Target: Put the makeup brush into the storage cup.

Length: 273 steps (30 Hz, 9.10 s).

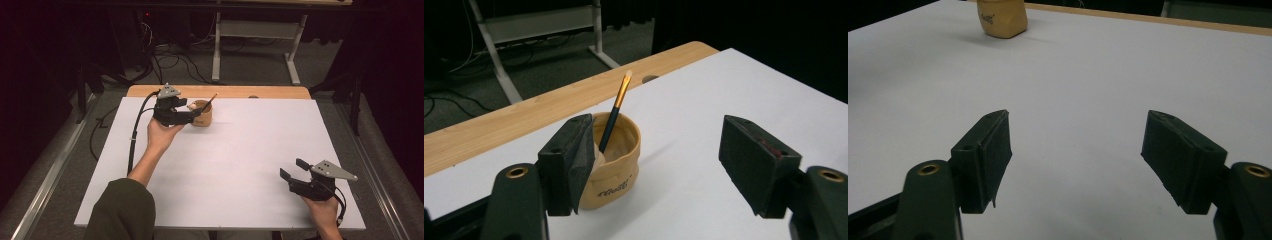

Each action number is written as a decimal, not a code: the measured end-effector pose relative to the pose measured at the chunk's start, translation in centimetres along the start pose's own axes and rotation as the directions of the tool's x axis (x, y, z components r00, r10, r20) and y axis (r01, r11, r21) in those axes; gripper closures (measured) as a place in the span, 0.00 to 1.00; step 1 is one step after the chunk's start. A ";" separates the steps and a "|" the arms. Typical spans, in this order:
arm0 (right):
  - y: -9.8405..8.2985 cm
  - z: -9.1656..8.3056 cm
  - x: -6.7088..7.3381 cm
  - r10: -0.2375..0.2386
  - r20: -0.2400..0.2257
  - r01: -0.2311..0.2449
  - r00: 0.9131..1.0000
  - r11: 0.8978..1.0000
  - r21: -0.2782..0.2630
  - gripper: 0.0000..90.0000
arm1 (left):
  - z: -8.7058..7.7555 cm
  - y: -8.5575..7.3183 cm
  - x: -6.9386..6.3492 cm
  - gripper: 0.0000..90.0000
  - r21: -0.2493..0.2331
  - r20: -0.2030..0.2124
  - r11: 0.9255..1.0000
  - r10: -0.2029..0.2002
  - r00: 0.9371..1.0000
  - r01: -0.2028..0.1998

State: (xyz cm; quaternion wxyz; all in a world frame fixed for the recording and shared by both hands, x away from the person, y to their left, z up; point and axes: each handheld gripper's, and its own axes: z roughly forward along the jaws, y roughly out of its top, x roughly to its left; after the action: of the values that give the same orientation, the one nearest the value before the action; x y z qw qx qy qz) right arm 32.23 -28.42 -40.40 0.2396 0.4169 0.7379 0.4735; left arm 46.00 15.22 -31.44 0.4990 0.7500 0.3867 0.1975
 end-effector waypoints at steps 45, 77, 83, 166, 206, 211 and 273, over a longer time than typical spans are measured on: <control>0.0 0.1 0.2 -0.005 -0.002 0.005 1.000 1.000 0.004 0.33 | -2.3 -0.5 -2.0 0.35 0.024 0.051 0.998 0.050 0.997 -0.051; 0.0 0.1 0.2 -0.003 0.000 0.003 1.000 1.000 0.006 0.33 | -4.9 -2.1 -2.8 0.36 -0.004 0.051 0.998 0.059 0.997 -0.059; 0.0 0.1 0.2 -0.003 -0.001 0.003 1.000 1.000 0.007 0.33 | -5.2 -2.4 -3.0 0.36 -0.005 0.052 0.998 0.067 0.996 -0.066; 0.0 0.1 0.2 -0.003 -0.005 0.003 1.000 1.000 0.003 0.33 | -9.4 -6.2 -3.4 0.35 -0.015 0.058 0.999 0.040 0.998 -0.039; 0.0 0.1 0.2 0.003 -0.006 -0.003 1.000 1.000 0.000 0.33 | -11.1 -9.1 -2.8 0.33 -0.010 0.048 0.999 -0.032 0.998 0.032; 0.0 0.1 0.1 0.001 -0.008 -0.001 1.000 1.000 0.000 0.33 | -11.0 -9.7 -2.6 0.33 -0.011 0.038 0.999 -0.043 0.998 0.044; 0.0 0.0 0.2 0.006 -0.006 -0.006 1.000 1.000 -0.003 0.32 | -10.9 -13.4 -2.2 0.29 -0.049 -0.041 0.994 -0.101 0.994 0.099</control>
State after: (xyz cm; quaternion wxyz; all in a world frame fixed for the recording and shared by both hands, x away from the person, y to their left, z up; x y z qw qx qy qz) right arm 32.09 -28.21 -40.40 0.2367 0.4173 0.7366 0.4766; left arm 32.07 22.76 -38.70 0.5173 0.7133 0.4298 0.1972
